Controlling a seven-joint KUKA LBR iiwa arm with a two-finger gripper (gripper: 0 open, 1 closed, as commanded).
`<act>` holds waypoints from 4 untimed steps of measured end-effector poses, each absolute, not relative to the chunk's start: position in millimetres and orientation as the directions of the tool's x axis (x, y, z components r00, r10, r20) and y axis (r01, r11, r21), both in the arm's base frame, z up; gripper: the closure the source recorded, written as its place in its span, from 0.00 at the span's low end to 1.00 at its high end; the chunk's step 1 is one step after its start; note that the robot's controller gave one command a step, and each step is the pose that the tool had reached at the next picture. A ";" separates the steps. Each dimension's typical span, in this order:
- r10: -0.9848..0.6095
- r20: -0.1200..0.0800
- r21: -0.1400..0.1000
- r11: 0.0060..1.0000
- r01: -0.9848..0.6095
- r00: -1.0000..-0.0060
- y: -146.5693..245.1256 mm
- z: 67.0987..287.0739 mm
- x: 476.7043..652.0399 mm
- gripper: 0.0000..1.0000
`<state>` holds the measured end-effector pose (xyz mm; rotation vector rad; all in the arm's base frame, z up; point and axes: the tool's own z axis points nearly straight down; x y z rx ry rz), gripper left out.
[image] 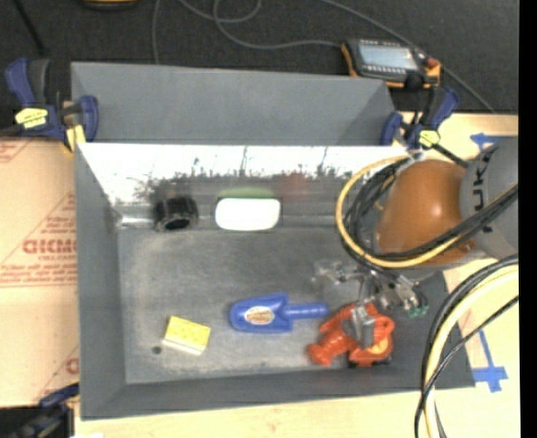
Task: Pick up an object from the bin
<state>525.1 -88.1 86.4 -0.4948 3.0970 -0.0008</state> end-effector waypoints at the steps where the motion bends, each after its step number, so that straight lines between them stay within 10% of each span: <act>1: -0.292 -0.010 0.014 0.956 -0.293 -0.956 -105.0 73.4 516.1 0.00; 4: -0.265 -0.033 0.006 0.964 -0.265 -0.964 -128.8 80.4 488.6 0.00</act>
Offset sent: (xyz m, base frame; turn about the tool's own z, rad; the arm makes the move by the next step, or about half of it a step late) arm -0.0136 -0.0577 -0.0164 -0.0677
